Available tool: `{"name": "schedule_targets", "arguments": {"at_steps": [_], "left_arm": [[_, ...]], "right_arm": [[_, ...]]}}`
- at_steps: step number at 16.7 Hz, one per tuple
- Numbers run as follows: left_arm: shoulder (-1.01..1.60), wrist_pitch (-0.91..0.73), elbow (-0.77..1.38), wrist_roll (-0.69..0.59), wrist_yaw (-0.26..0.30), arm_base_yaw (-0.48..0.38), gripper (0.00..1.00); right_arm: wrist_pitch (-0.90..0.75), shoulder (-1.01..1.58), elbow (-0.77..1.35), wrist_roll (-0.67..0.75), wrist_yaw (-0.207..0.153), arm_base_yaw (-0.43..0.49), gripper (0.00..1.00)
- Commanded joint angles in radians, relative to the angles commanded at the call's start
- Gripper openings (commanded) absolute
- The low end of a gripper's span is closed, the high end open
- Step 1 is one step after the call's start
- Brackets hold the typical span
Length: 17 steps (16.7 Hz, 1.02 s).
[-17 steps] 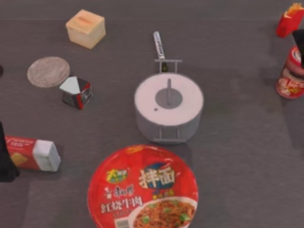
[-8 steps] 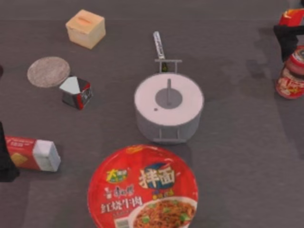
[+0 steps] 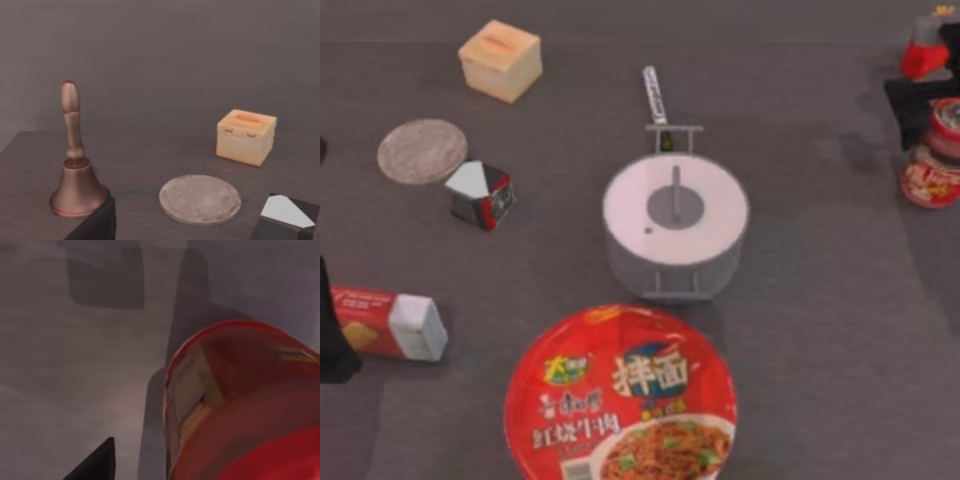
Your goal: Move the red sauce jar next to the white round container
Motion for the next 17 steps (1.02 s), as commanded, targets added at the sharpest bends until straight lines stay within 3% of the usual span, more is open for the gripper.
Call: {"name": "schedule_targets", "arguments": {"at_steps": [6, 17], "left_arm": [[0.0, 0.0, 0.0, 0.0, 0.0, 0.0, 1.0], [0.0, 0.0, 0.0, 0.0, 0.0, 0.0, 1.0]], "right_arm": [[0.045, 0.004, -0.045, 0.001, 0.0, 0.001, 1.0], [0.045, 0.004, -0.045, 0.001, 0.0, 0.001, 0.17]]}}
